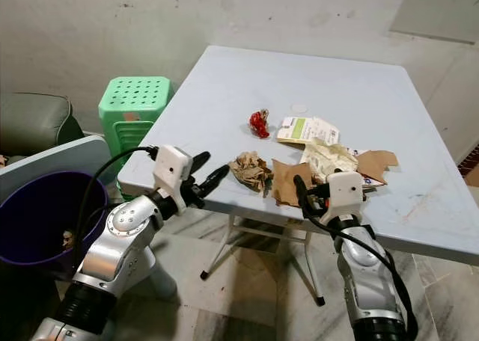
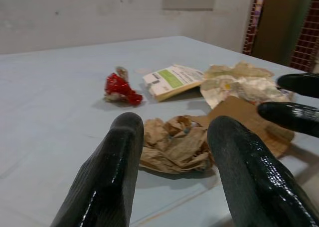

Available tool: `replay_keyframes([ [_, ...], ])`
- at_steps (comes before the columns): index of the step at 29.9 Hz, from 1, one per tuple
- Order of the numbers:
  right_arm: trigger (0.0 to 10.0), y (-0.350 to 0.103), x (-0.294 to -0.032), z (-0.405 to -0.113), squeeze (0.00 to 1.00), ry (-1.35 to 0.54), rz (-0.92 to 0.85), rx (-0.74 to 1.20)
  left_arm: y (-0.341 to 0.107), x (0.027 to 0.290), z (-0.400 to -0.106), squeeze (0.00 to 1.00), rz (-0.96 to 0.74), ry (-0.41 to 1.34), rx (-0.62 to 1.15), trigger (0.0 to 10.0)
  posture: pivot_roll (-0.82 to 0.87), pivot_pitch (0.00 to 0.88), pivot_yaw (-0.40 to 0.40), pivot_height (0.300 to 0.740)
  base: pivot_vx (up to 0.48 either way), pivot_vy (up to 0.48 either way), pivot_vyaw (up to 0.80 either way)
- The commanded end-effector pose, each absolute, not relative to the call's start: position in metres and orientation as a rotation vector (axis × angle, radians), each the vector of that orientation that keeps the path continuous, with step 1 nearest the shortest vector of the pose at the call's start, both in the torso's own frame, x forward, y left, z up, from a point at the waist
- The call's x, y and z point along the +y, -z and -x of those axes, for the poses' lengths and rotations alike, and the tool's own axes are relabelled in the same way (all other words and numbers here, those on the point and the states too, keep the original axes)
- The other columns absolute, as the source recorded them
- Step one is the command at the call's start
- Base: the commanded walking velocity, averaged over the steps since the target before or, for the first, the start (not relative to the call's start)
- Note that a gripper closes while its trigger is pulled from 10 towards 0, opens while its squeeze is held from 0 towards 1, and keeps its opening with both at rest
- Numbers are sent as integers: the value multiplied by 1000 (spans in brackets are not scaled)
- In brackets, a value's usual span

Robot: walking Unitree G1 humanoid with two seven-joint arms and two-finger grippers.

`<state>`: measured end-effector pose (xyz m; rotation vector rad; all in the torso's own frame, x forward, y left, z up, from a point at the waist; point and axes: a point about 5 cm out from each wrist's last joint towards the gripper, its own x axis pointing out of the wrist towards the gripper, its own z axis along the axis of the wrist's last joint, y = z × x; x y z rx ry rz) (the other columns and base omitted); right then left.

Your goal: Picking trash to rubbish bin

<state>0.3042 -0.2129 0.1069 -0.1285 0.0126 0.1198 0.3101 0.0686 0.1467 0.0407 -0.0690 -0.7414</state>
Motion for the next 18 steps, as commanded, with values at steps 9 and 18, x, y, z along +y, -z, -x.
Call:
replay_keyframes([
  [9, 4784, -116, -230, -319, 0, -47, 150, -19, -152, 61, -302, 0, -36, 778, -77, 10000, -77, 139, -41, 740, 0, 0, 0],
  [18, 9333, -115, -227, -326, 0, -124, 145, -28, -153, 64, -300, 0, -35, 761, -70, 10000, -63, 151, -50, 740, 0, 0, 0],
])
